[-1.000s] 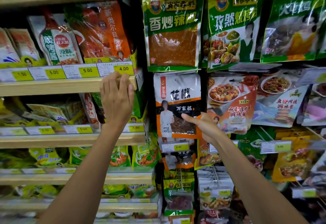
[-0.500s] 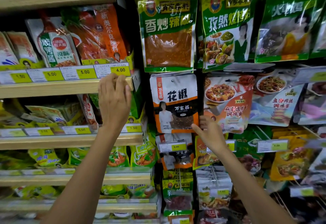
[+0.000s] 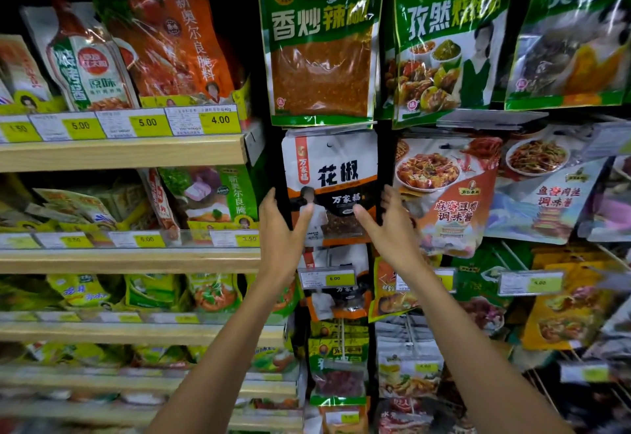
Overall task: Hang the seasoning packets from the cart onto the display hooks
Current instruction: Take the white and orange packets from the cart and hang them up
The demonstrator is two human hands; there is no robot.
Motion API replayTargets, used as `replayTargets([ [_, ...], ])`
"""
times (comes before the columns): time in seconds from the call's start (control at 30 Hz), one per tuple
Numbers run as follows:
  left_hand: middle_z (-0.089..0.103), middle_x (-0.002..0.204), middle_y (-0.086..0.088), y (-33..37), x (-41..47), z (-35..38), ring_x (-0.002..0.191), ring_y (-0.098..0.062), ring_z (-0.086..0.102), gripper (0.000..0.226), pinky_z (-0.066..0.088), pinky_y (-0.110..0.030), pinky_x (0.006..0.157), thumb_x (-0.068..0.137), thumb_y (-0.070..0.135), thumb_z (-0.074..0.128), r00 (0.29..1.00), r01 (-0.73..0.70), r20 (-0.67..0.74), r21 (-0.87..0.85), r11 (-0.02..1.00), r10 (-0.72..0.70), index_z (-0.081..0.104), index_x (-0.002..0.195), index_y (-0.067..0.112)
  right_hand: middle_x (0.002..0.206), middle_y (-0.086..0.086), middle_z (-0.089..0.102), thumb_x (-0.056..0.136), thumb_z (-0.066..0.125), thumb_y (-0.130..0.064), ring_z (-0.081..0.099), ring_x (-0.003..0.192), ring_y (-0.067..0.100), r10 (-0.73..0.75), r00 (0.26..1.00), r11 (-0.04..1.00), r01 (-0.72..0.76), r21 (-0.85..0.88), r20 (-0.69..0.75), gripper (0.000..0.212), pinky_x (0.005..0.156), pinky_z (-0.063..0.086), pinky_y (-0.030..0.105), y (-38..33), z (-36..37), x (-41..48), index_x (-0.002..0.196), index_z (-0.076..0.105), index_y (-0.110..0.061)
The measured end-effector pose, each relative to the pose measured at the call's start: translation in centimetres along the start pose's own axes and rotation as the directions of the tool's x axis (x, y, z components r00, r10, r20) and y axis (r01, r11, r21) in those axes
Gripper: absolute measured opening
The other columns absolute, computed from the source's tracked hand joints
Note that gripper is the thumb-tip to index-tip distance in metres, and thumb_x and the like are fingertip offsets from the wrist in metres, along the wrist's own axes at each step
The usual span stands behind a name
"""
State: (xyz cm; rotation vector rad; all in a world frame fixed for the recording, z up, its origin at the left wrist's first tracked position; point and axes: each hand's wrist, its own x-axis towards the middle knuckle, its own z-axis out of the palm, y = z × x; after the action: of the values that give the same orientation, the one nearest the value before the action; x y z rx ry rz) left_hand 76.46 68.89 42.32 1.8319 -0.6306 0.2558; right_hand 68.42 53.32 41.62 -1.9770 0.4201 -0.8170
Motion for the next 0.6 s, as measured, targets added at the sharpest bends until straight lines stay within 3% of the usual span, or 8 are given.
replayTargets([
  [0.1, 0.048, 0.14, -0.003, 0.0, 2.6, 1.2, 0.129, -0.02, 0.044, 0.064, 0.039, -0.042, 0.106, 0.092, 0.042, 0.056, 0.997, 0.072, 0.032, -0.097, 0.993, -0.07, 0.032, 0.145, 0.015, 0.15, 0.003, 0.037, 0.095, 0.049, -0.046, 0.035, 0.138, 0.018, 0.009, 1.0, 0.997, -0.008, 0.077, -0.024, 0.069, 0.107, 0.031, 0.026, -0.3, 0.7, 1.8, 0.149, 0.022, -0.012],
  [0.2, 0.046, 0.143, -0.002, -0.5, 4.2, 2.3, 0.132, -0.02, 0.042, 0.06, 0.036, -0.035, 0.107, 0.095, 0.044, 0.049, 0.984, 0.179, 0.064, -0.231, 0.956, -0.169, 0.033, 0.146, 0.016, 0.156, 0.003, 0.029, 0.098, 0.04, -0.048, 0.027, 0.143, 0.018, 0.07, 0.998, 0.984, -0.07, 0.161, 0.007, 0.069, 0.106, 0.024, 0.023, -0.2, 1.5, 3.3, 0.152, 0.015, -0.014],
  [0.37, 0.041, 0.148, -0.005, -1.4, 5.8, 3.1, 0.136, -0.023, 0.037, 0.065, 0.034, -0.032, 0.103, 0.094, 0.047, 0.048, 0.97, 0.241, 0.061, -0.267, 0.933, -0.233, 0.028, 0.148, 0.015, 0.157, 0.006, 0.028, 0.1, 0.037, -0.047, 0.026, 0.143, 0.021, 0.077, 0.996, 0.989, -0.07, 0.129, -0.052, 0.069, 0.093, 0.021, 0.008, 0.1, 2.7, 4.8, 0.153, 0.014, -0.009],
  [0.5, 0.042, 0.146, -0.001, -2.1, 6.5, 3.3, 0.135, -0.018, 0.037, 0.061, 0.031, -0.024, 0.098, 0.095, 0.048, 0.046, 0.985, 0.168, 0.074, -0.274, 0.947, -0.153, 0.031, 0.146, 0.018, 0.159, 0.007, 0.023, 0.1, 0.036, -0.047, 0.022, 0.145, 0.021, 0.099, 0.993, 0.987, -0.09, 0.134, -0.058, 0.07, 0.097, 0.019, 0.013, 0.4, 2.9, 5.8, 0.153, 0.011, -0.008],
  [0.6, 0.036, 0.149, 0.003, -2.2, 6.6, 3.5, 0.13, -0.001, 0.03, 0.062, 0.025, -0.019, 0.1, 0.096, 0.051, 0.04, 0.992, 0.114, 0.08, -0.273, 0.955, -0.096, 0.025, 0.149, 0.021, 0.161, 0.006, 0.015, 0.1, 0.036, -0.048, 0.015, 0.148, 0.02, 0.127, 0.992, 0.972, -0.12, 0.2, -0.025, 0.073, 0.11, 0.016, 0.022, 0.5, 3.2, 6.2, 0.154, 0.004, -0.012],
])
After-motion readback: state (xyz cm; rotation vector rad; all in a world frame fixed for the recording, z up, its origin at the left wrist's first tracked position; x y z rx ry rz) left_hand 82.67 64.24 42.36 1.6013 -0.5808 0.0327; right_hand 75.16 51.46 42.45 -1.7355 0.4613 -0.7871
